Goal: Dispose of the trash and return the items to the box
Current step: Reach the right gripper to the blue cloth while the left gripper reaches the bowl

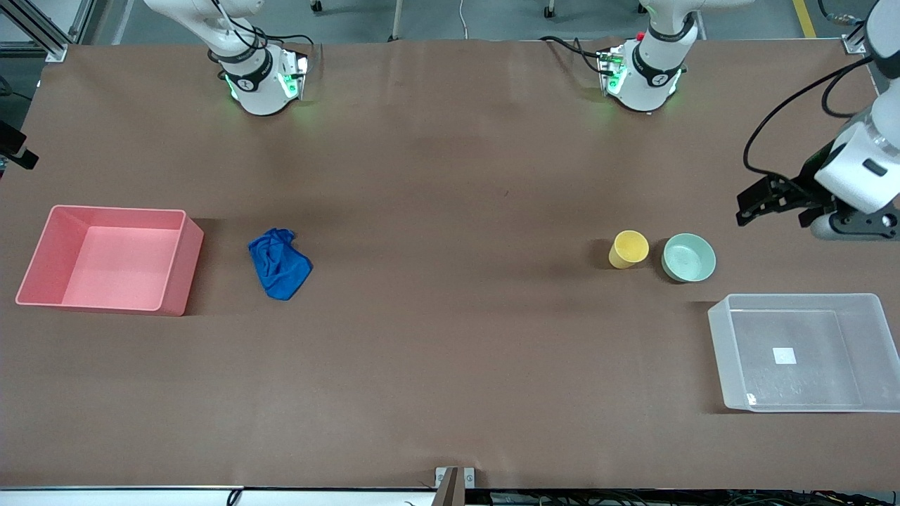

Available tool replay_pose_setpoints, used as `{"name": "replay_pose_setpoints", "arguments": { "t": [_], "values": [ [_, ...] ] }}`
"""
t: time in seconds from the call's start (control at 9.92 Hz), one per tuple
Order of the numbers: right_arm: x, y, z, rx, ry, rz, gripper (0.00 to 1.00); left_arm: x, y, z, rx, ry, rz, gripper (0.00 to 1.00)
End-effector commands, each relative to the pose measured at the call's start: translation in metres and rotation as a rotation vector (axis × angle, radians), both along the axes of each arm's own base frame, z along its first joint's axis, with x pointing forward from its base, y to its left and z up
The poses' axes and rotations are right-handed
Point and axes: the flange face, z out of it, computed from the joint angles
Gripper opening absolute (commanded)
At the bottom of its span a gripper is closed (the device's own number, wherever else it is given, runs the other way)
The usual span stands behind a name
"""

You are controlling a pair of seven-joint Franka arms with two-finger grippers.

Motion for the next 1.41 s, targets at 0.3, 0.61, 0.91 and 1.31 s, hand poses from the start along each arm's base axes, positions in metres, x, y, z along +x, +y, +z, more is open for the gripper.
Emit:
{"name": "replay_pose_setpoints", "arguments": {
  "t": [0.3, 0.61, 0.91, 1.31],
  "values": [
    [-0.005, 0.0, 0.004, 0.014, -0.001, 0.005, 1.0, 0.0, 0.045, -0.159, -0.003, 0.081, 0.068, 1.0],
    [-0.004, 0.0, 0.003, 0.013, -0.002, 0.004, 1.0, -0.017, 0.066, -0.249, -0.007, 0.074, 0.106, 1.0],
    [0.02, 0.032, -0.036, 0.002, 0.061, -0.013, 1.0, -0.032, 0.09, -0.318, -0.014, 0.119, 0.152, 1.0],
    [0.041, 0.129, -0.211, -0.037, 0.076, -0.023, 1.0, -0.043, 0.097, -0.373, -0.02, 0.145, 0.165, 0.98]
  ]
}}
